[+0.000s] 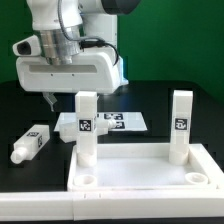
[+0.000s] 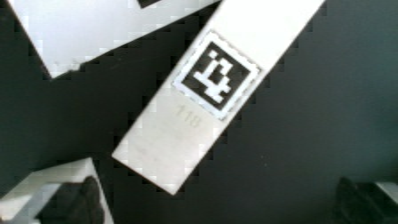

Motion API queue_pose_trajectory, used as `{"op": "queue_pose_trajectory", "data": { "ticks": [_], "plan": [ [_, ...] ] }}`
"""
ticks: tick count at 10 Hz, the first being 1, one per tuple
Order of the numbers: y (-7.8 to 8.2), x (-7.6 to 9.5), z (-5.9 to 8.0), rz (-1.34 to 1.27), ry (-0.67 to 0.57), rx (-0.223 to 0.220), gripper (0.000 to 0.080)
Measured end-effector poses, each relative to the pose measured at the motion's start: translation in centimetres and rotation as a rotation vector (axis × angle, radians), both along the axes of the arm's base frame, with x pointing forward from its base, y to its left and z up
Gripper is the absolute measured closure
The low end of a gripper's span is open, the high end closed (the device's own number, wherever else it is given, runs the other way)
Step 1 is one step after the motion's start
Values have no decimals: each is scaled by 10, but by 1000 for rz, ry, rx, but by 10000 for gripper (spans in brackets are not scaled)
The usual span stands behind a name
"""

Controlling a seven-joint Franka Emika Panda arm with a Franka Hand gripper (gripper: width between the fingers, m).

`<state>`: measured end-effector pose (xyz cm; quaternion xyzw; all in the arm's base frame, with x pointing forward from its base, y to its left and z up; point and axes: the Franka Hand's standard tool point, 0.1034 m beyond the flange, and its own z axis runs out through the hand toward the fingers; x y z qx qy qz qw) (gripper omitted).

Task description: Assemble desk

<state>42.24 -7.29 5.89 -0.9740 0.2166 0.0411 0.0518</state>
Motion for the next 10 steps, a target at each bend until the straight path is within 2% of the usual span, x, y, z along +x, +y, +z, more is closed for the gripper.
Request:
{"op": "queue_pose_trajectory", "data": {
  "ticks": [1, 2, 4, 5, 7, 8, 9, 10],
  "plan": [
    [0, -1, -1, -2, 3, 0, 150],
    [-3, -6, -10, -82, 1, 8, 150],
    [6, -21, -40, -132, 25, -13, 150],
    [7, -24, -47, -164, 26, -12, 150],
    [11, -24, -52, -174, 35, -12, 150],
    [10, -24, -52, -176, 35, -12, 278],
    [10, -24, -52, -176, 35, -12, 278],
    [10, -24, -52, -176, 36, -12, 417]
  ]
}}
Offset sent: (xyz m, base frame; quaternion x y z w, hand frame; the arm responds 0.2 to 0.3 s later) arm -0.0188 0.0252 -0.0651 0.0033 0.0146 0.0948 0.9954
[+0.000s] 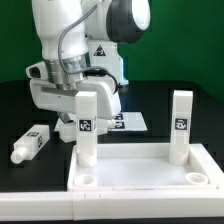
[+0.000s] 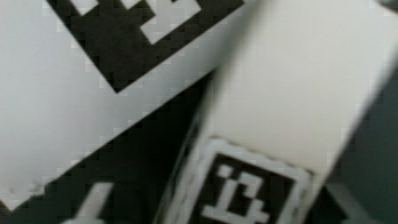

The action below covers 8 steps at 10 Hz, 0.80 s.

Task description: Assemble desk

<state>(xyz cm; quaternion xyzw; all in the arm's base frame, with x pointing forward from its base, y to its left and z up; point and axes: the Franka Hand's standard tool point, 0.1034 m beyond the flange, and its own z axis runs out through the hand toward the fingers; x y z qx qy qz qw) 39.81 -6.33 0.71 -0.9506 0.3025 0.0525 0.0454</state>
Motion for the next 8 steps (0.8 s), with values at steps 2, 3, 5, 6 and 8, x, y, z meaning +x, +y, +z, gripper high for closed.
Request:
{"op": "queue_pose_trajectory", "data": {
  "ticks": [2, 3, 5, 6, 8],
  "plan": [
    [-1, 0, 2, 55, 10, 17, 515],
    [-8, 6, 10, 124, 11, 44, 515],
    [-21, 8, 14, 156, -3, 50, 515],
    [-24, 5, 12, 141, -4, 46, 515],
    [-32, -1, 5, 154, 1, 40, 515]
  ]
}}
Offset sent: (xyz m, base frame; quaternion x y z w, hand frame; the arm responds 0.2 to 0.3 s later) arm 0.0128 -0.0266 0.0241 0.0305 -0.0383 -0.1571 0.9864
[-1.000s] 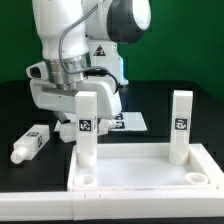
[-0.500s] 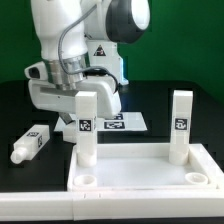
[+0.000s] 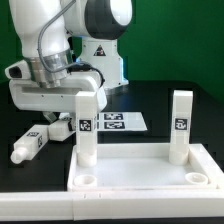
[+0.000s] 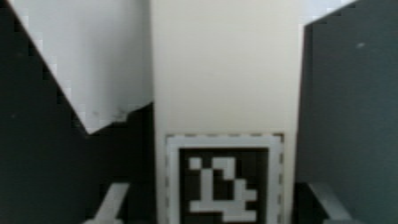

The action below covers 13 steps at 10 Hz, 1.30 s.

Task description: Assemble desk

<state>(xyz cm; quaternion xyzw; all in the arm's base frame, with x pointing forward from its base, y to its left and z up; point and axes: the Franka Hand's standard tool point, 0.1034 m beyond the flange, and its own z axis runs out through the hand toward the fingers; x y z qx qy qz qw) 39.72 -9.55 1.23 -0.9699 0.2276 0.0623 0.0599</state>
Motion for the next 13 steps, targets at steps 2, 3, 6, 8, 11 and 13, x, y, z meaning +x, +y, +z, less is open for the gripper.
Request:
{"op": "queue_pose_trajectory", "data": {
  "ticks": [2, 3, 6, 8, 11, 13],
  "plan": [
    [-3, -3, -4, -2, 2, -9, 515],
    [-5, -3, -4, -5, 1, -11, 515],
    [0, -4, -4, -8, 31, 24, 300],
    [0, 3, 7, -36, 72, 89, 182],
    [-13, 12, 24, -64, 260, 274, 151],
    [-13, 13, 25, -66, 352, 349, 151]
  ]
}}
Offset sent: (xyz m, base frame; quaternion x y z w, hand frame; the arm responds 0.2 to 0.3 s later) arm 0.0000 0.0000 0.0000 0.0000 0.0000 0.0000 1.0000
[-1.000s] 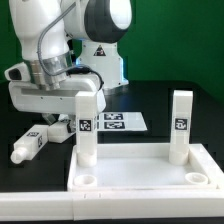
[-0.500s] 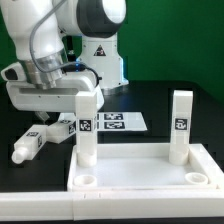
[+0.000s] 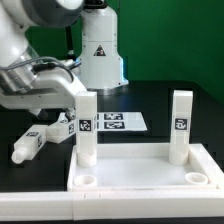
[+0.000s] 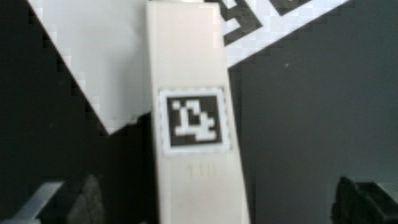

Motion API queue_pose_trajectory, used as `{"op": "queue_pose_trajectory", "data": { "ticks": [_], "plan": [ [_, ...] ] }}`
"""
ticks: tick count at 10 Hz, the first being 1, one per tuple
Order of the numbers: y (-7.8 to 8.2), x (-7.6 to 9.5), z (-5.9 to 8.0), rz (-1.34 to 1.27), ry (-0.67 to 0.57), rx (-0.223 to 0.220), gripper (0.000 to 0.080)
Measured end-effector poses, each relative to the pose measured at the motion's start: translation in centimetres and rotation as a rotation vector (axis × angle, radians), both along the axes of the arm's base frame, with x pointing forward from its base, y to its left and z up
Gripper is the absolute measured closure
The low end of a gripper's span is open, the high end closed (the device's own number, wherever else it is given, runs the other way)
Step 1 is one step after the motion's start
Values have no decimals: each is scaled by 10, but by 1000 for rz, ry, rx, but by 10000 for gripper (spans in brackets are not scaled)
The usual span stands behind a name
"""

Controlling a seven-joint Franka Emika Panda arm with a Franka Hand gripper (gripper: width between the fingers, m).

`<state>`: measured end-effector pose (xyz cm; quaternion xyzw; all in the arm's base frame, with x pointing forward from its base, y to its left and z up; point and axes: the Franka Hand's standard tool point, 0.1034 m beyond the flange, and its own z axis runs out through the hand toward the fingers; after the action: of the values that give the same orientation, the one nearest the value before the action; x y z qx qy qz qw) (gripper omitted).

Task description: Assemble desk

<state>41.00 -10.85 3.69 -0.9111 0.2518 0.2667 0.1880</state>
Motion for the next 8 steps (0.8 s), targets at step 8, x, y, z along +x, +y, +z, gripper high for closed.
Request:
{"op": "queue_pose_trajectory", "data": {
  "ticks": [8],
  "plan": [
    [-10, 7, -8, 9, 214, 159, 151]
  ]
}}
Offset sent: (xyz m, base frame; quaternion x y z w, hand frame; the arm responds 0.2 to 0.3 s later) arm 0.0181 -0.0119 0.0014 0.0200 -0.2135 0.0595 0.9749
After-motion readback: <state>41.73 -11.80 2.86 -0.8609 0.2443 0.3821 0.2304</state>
